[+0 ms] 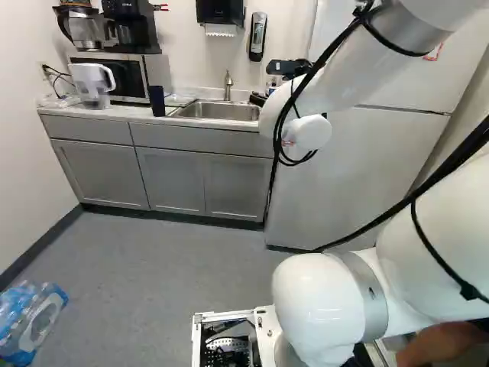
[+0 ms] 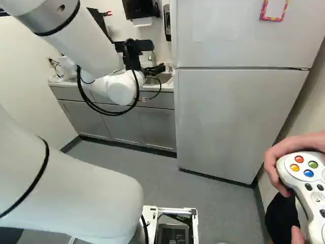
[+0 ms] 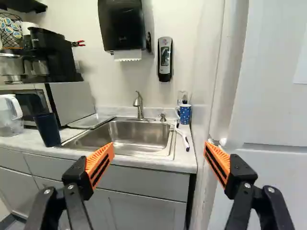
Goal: Rinse the cup and place it in the tray
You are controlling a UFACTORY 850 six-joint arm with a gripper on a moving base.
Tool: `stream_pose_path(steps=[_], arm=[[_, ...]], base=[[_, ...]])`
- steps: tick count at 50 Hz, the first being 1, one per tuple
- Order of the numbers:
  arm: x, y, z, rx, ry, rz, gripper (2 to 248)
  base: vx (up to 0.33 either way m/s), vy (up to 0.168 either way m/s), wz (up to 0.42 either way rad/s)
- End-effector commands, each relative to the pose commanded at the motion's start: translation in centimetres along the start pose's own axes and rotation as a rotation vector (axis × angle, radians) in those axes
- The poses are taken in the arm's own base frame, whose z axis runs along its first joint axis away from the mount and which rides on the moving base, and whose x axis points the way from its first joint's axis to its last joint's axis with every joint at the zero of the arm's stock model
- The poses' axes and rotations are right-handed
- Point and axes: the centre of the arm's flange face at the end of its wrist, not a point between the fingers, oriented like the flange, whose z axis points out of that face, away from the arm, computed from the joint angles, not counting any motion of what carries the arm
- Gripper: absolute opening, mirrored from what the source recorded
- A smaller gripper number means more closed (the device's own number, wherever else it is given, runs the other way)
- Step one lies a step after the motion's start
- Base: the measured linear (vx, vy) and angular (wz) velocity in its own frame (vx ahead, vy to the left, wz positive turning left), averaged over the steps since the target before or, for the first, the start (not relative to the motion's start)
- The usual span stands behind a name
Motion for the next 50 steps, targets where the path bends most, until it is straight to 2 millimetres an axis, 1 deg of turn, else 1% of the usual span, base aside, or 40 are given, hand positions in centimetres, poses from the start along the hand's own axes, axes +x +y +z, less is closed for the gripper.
stream_pose_path(steps=[50], arm=[[4.1,-0.2,4.5,0.004,-0.048,0.000,247]], base=[[0.000,0.000,0.000]])
